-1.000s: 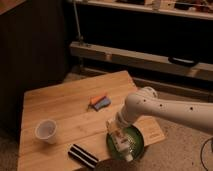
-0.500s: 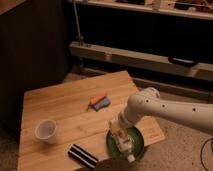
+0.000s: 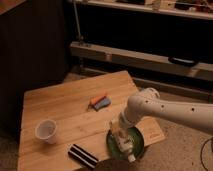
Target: Place the bottle in the ceramic bowl
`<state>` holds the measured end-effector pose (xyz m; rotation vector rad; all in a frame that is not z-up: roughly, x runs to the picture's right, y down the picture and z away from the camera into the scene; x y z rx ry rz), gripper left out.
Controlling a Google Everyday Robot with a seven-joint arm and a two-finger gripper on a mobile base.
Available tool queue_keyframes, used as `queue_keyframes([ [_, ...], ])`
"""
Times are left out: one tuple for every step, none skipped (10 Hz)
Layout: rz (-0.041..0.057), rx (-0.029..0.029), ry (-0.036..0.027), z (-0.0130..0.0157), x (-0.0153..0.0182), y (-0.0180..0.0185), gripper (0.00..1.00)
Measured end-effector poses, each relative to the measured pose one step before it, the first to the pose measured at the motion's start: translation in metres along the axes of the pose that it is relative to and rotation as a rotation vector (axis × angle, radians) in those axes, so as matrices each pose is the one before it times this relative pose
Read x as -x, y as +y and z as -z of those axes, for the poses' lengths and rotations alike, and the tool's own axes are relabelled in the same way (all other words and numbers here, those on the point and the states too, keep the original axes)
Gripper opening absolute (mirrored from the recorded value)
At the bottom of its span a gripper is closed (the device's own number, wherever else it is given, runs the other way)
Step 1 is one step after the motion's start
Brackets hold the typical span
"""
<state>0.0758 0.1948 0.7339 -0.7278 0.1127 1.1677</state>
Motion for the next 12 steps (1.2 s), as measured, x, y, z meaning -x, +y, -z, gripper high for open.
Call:
queue_keyframes([
  [0.00008, -0.00092, 0.00154, -0.00072, -0.00079, -0.00087, 0.67],
  [0.00296, -0.00134, 0.00008, 0.00017, 0.00046, 0.00039, 0.75],
  [0.00144, 0.00002, 0.00115, -0.00034, -0.00017, 0.00029, 0.79],
  [0.00320, -0.00084, 0.00134, -0.00046, -0.00037, 0.00033, 0.80],
  [0.00053, -0.00056, 0.00095, -0.00032, -0.00048, -0.00012, 0.80],
  [-0.00343, -0.00099, 0.00142, -0.00062, -0.00058, -0.00080, 0.80],
  [-0.00565, -0.00040, 0.00087, -0.00045, -0.00028, -0.00064, 0.80],
  [-0.00415, -0.00040, 0.00077, -0.00021, 0.00006, -0.00033, 0.80],
  [-0.00391, -0.00036, 0.00235, -0.00038, -0.00018, 0.00008, 0.80],
  [-0.00190, -0.00023, 0.00072, 0.00004, 0.00028, 0.00047, 0.80],
  [-0.00108, -0.00075, -0.00087, 0.00053, 0.00008, -0.00007, 0.80],
  [-0.00005, 0.00016, -0.00009, -0.00004, 0.00004, 0.00003, 0.80],
])
